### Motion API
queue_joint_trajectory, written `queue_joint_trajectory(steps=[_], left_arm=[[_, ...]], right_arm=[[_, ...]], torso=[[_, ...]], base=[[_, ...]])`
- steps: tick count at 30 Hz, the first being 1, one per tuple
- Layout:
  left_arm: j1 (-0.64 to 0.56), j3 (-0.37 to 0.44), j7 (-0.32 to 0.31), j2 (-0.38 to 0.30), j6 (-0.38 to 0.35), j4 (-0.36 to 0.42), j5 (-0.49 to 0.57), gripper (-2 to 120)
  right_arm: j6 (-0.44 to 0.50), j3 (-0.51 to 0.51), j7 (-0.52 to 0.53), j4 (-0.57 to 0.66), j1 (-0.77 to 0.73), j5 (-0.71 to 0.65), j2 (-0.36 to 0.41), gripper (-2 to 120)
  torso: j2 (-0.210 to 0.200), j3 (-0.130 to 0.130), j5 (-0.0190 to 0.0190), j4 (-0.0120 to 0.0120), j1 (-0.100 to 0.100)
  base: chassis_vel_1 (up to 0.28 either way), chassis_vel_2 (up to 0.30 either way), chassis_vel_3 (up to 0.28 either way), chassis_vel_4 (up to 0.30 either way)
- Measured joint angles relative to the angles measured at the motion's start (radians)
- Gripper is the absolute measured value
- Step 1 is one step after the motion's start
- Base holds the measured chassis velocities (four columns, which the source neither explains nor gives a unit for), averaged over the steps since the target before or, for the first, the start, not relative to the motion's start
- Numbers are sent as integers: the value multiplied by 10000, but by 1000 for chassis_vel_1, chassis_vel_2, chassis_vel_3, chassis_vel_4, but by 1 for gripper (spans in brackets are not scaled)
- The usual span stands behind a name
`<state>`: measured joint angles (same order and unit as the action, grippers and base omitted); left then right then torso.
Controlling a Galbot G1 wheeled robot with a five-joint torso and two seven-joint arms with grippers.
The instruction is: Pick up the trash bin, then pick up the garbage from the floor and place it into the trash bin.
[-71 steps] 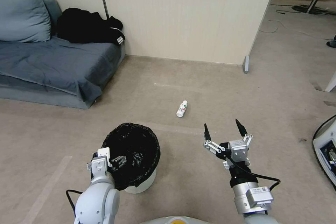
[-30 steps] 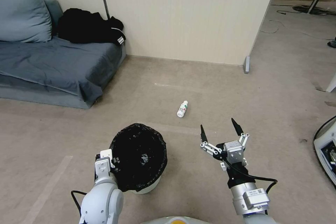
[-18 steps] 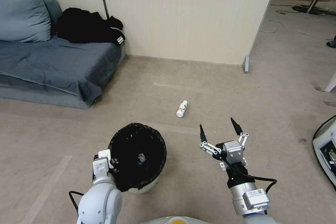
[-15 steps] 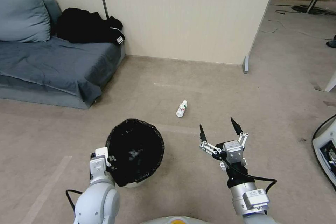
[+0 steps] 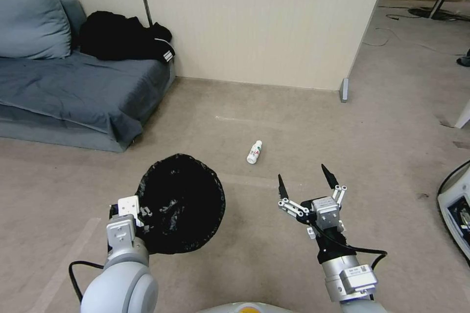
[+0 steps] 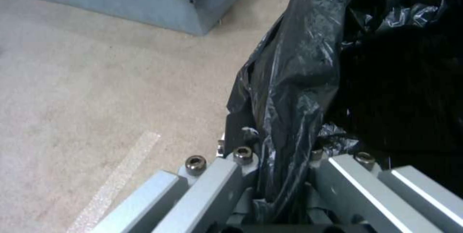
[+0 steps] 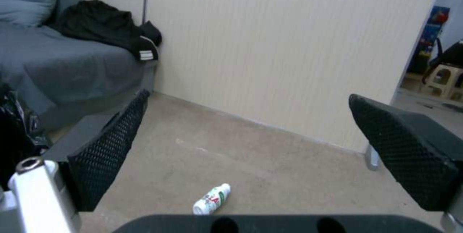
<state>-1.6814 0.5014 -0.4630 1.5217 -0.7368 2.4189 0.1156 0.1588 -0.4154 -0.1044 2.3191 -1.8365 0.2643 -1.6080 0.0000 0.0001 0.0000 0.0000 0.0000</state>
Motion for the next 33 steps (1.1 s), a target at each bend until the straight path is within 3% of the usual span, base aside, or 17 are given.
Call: queue_joint_trajectory(steps=[10, 33], left_arm=[[-473, -172, -128, -219, 77, 398, 31, 1], [-534, -372, -88, -85, 277, 278, -208, 1]], right_arm=[[133, -83, -82, 37, -12, -185, 0, 100], [146, -60, -319, -188, 37, 53, 0, 100]], torso=[[0, 0, 0, 1, 0], [0, -1, -1, 0, 0]], base=[[0, 0, 0, 0], [-2, 2, 2, -2]])
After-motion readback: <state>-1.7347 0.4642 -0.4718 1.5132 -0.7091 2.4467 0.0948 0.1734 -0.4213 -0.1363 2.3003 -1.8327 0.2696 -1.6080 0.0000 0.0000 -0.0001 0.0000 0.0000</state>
